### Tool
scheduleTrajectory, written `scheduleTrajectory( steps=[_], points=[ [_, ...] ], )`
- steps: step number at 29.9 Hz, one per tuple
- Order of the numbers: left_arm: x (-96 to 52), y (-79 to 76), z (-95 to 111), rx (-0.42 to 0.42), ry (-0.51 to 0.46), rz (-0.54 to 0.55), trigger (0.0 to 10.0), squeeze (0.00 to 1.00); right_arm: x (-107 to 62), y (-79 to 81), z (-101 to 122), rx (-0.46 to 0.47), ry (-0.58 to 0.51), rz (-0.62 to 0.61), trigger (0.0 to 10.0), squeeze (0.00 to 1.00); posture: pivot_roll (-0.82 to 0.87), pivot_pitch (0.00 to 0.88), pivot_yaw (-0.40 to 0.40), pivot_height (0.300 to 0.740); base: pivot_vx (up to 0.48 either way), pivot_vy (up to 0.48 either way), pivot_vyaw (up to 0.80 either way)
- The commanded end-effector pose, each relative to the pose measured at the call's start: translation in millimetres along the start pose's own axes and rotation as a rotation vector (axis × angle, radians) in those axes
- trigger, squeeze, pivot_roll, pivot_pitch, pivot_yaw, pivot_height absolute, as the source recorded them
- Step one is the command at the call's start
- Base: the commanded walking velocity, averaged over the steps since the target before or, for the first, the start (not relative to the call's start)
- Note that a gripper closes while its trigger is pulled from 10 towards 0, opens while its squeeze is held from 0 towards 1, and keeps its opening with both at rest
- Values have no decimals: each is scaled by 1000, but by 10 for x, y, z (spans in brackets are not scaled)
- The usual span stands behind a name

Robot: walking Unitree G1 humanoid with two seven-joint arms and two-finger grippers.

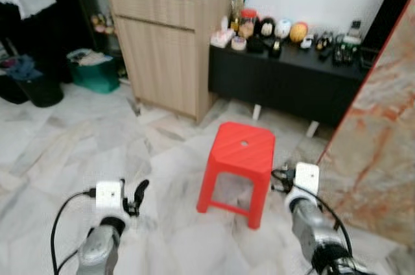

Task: Hang keys on a hook

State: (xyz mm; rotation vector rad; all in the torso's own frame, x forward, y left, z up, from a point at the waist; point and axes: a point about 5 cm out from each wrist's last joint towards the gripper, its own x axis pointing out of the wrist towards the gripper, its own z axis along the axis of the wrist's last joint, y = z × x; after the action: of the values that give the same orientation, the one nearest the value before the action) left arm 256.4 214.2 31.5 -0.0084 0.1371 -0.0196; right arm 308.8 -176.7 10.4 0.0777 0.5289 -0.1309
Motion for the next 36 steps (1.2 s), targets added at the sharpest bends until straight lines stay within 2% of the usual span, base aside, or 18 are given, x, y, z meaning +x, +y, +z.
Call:
scheduleTrajectory(
  steps=[1, 5, 7, 8, 10, 14, 15, 18, 20, 22, 24, 25, 26, 31, 36],
  points=[
    [12, -8, 12, 2, 3, -3, 10000, 0, -4, -22, -44, -24, 28, 7, 10000, 0, 72, 0, -27, 740, 0, 0, 0],
    [19, 0, 45, 13, -4, -11, 10000, 0, 4, 5, -20, -64, 32, 38, 10000, 0, 71, 0, -27, 740, 0, 0, 0],
    [45, -16, 145, 52, -27, -61, 10000, 0, 20, 43, 37, -170, 36, 95, 10000, 0, 74, 0, -29, 740, 0, 0, 0],
    [45, -16, 145, 52, -27, -61, 10000, 0, 20, 43, 37, -170, 36, 95, 10000, 0, 74, 0, -29, 740, 0, 0, 0],
    [66, -69, 269, 92, -48, -157, 10000, 0, 32, 109, 135, -285, 23, 201, 10000, 0, 74, 0, -30, 740, 0, 0, 0],
    [69, -116, 336, 126, -46, -248, 10000, 0, 30, 180, 228, -388, 1, 312, 10000, 0, 73, 0, -32, 740, 0, 0, 0],
    [66, -146, 393, 146, -59, -304, 10000, 0, 27, 202, 301, -467, -17, 375, 10000, 0, 75, 0, -30, 740, 0, 0, 0],
    [63, -183, 508, 178, -77, -396, 10000, 0, 8, 244, 424, -623, -40, 504, 10000, 0, 75, 1, -32, 740, 0, 0, 0],
    [60, -216, 582, 191, -79, -449, 10000, 0, -8, 265, 489, -697, -51, 566, 10000, 0, 76, 0, -33, 740, 0, 0, 0],
    [50, -255, 646, 243, -71, -512, 10000, 0, -37, 292, 573, -798, -75, 647, 10000, 0, 78, 0, -36, 740, 0, 0, 0],
    [50, -270, 667, 268, -69, -534, 10000, 0, -58, 315, 609, -836, -96, 690, 10000, 0, 76, 0, -40, 740, 0, 0, 0],
    [53, -330, 741, 284, -75, -598, 10000, 0, -97, 370, 683, -880, -113, 774, 10000, 0, 78, 0, -42, 740, 0, 0, 0],
    [53, -330, 741, 284, -75, -598, 10000, 0, -97, 370, 683, -880, -113, 774, 10000, 0, 78, 0, -42, 740, 0, 0, 0],
    [26, -500, 878, 319, -63, -757, 10000, 0, -237, 521, 796, -1035, -135, 1007, 10000, 0, 80, 0, -45, 740, 0, 0, 0],
    [-50, -583, 910, 360, -33, -871, 10000, 0, -319, 589, 867, -1109, -152, 1093, 10000, 0, 81, 0, -47, 740, 0, 0, 0]
  ],
)
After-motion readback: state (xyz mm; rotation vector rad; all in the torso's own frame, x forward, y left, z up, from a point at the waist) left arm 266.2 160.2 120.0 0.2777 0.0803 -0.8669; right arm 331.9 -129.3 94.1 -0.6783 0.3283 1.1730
